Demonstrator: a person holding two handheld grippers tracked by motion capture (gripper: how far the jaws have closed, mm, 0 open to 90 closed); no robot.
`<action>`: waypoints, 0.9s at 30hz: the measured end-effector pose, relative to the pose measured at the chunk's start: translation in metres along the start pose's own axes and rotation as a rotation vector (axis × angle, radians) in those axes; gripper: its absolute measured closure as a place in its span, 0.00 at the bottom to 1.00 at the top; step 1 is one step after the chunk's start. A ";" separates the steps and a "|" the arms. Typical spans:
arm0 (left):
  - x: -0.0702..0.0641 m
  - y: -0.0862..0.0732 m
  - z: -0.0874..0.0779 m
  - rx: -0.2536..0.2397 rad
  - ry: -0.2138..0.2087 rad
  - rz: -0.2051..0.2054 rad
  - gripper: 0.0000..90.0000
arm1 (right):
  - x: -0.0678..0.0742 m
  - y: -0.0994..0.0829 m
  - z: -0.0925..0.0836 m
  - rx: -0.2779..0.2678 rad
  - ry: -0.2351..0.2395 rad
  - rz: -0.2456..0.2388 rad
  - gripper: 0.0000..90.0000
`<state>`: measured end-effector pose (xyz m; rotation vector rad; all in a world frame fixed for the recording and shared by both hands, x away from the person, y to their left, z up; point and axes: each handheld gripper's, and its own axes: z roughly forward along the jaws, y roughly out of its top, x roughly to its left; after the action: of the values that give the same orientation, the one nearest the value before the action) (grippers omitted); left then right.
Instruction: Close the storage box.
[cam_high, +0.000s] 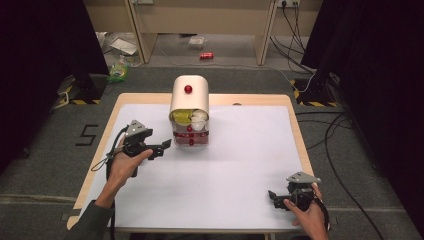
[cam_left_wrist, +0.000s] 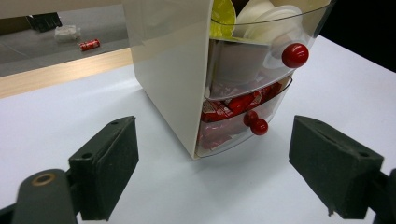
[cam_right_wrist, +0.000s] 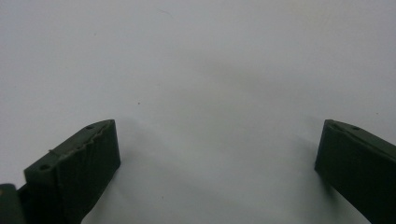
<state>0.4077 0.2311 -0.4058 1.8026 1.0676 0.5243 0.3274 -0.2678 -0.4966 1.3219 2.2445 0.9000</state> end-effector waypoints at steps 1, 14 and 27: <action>0.000 -0.001 -0.001 -0.003 -0.003 0.000 0.17 | 0.000 0.000 0.000 0.000 0.000 -0.001 0.00; -0.004 -0.008 -0.008 -0.002 -0.016 0.012 0.17 | 0.000 0.000 0.000 0.000 0.000 -0.001 0.00; 0.000 -0.027 -0.016 0.005 -0.010 0.001 0.17 | 0.000 0.000 0.000 0.000 -0.001 -0.001 0.00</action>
<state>0.3844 0.2440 -0.4227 1.8086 1.0617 0.5128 0.3275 -0.2678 -0.4967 1.3212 2.2442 0.8989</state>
